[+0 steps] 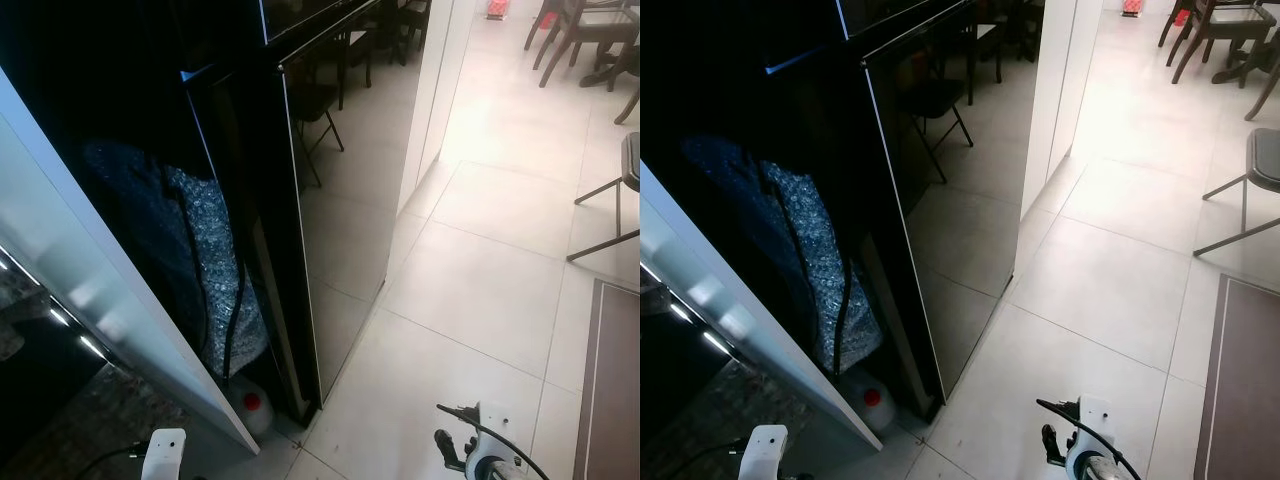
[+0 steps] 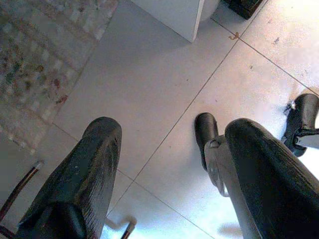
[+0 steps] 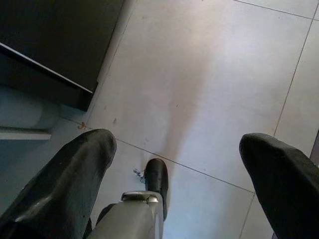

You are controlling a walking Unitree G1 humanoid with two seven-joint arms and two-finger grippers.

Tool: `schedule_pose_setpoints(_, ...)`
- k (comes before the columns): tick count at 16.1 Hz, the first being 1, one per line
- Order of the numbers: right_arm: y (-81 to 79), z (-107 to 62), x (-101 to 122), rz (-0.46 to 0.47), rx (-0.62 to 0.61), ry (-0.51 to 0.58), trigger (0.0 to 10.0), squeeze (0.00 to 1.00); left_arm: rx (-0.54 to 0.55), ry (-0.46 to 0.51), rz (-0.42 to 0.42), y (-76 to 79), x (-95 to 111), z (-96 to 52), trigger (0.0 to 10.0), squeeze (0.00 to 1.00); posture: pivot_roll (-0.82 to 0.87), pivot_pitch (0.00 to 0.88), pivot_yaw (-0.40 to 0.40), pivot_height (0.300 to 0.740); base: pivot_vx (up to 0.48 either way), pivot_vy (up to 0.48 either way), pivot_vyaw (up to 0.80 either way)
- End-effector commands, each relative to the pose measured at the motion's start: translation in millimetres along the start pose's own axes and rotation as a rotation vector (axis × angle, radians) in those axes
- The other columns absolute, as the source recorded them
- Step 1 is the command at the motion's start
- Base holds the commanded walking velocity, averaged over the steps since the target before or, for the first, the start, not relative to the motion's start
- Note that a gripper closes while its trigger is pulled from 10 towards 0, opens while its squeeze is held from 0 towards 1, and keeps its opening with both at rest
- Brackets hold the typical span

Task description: Restocking fridge

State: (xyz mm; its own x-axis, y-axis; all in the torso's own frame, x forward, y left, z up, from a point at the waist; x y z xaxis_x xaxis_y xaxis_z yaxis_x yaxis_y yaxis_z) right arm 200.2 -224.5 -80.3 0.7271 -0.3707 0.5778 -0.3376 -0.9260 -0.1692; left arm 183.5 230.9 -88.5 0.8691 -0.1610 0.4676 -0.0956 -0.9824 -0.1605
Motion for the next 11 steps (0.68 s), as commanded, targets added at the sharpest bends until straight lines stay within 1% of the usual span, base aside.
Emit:
schedule_pose_setpoints(1, -1.3, 0.3, 0, -0.009, 0.006, -0.008, 10.0, 0.0, 0.008, -0.009, -0.008, -0.4, -5, -0.4, 10.0, 0.0, -0.1, 0.024, 0.057, 0.74, 0.0, 0.0, 0.0)
schedule_pose_setpoints(2, -1.2, 0.3, 0, -0.013, 0.005, -0.008, 10.0, 0.0, 0.01, -0.008, -0.011, 0.0, -5, -0.4, 10.0, 0.0, -0.1, 0.024, 0.057, 0.74, 0.0, 0.0, 0.0)
schedule_pose_setpoints(4, -1.2, -0.1, 3, 0.018, -0.006, 0.046, 10.0, 0.0, 0.013, -0.006, -0.017, 0.0, -5, -0.4, 10.0, 0.0, -0.1, 0.019, 0.058, 0.74, 0.0, 0.0, 0.0)
schedule_pose_setpoints(6, -3.4, -1.3, 12, 0.019, 0.009, 0.149, 10.0, 0.0, 0.016, -0.002, -0.018, -0.3, -5, -0.5, 10.0, 0.0, -0.11, 0.015, 0.06, 0.74, 0.0, 0.0, 0.0)
schedule_pose_setpoints(8, -3.5, -3.0, 19, -0.019, 0.0, 0.225, 10.0, 0.0, 0.018, 0.002, -0.016, -0.3, -4, -0.4, 10.0, 0.0, -0.11, 0.014, 0.06, 0.74, 0.0, 0.0, 0.0)
schedule_pose_setpoints(9, -3.2, -3.3, 20, -0.021, -0.006, 0.236, 10.0, 0.0, 0.018, 0.002, -0.014, -0.2, -4, -0.4, 10.0, 0.0, -0.11, 0.014, 0.06, 0.74, 0.0, 0.0, 0.0)
schedule_pose_setpoints(10, -0.5, -4.9, 23, -0.05, -0.053, 0.28, 10.0, 0.0, 0.018, 0.004, -0.013, -0.1, -4, -0.4, 10.0, 0.0, -0.12, 0.007, 0.059, 0.74, 0.0, 0.0, 0.0)
schedule_pose_setpoints(11, -0.8, -6.4, 27, -0.117, -0.06, 0.323, 10.0, 0.0, 0.018, 0.007, -0.015, 0.0, -4, -0.5, 10.0, 0.0, -0.12, 0.007, 0.059, 0.74, 0.0, 0.0, 0.0)
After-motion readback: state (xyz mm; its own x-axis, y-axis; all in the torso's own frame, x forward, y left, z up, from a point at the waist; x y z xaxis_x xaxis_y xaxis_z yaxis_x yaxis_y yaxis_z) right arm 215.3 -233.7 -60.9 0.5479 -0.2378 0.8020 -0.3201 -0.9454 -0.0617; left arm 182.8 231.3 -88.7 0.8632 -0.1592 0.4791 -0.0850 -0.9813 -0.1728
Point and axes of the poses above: a point about 5 cm out from each wrist's last joint towards the gripper, its own z axis pointing out of the wrist towards the gripper, its own x axis along the axis of the wrist's last joint, y = z × x, the point moved 1 cm from there along z, pointing out of the wrist towards the gripper, and after that the axes turned 10 degrees about z, right-handed, at the moved point
